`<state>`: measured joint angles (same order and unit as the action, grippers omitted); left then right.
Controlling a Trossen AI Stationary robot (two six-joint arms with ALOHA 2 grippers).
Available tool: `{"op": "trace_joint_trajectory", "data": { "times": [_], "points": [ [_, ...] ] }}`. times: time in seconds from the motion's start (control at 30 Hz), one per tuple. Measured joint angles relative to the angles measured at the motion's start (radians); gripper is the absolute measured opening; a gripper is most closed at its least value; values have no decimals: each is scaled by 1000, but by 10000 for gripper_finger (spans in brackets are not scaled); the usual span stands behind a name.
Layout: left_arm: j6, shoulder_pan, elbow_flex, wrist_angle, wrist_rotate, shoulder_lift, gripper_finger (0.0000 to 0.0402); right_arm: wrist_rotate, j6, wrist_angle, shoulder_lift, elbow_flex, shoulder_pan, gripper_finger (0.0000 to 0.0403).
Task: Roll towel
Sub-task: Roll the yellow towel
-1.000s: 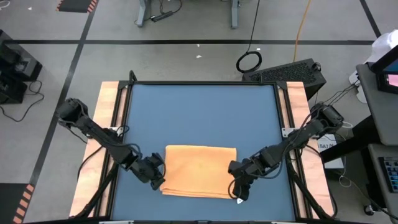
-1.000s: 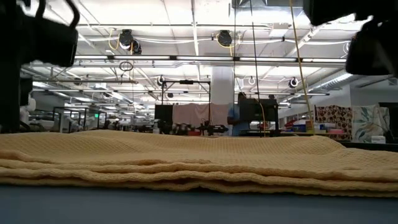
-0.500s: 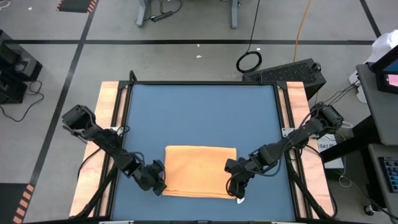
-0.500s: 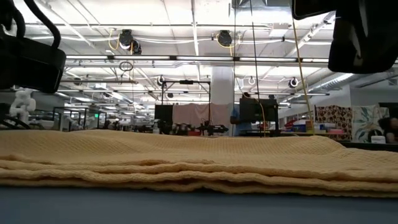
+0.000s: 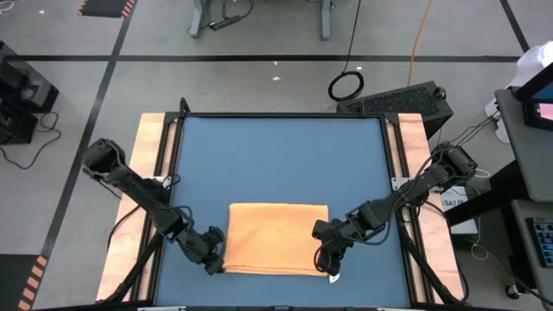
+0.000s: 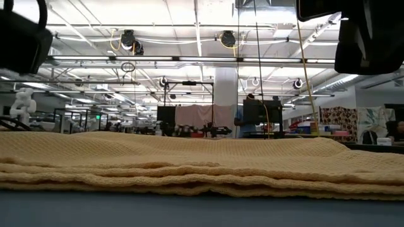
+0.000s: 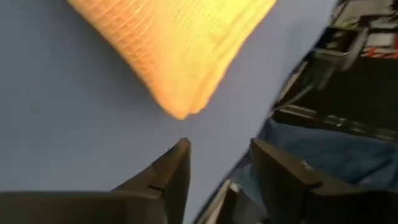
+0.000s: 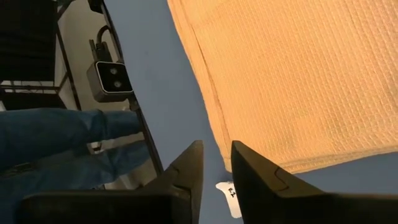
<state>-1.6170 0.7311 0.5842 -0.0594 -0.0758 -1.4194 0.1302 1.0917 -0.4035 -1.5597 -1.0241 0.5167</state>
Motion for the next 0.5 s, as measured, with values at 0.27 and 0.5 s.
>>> {"op": "trace_joint_trajectory", "data": {
  "times": [0.27, 0.5],
  "points": [
    [-18, -3, 1, 171, 16, 178, 231, 27, 4, -2, 0, 0, 0, 86],
    [149, -54, 5, 179, 84, 353, 233, 86, -12, -38, 1, 0, 0, 86]
  ]
}}
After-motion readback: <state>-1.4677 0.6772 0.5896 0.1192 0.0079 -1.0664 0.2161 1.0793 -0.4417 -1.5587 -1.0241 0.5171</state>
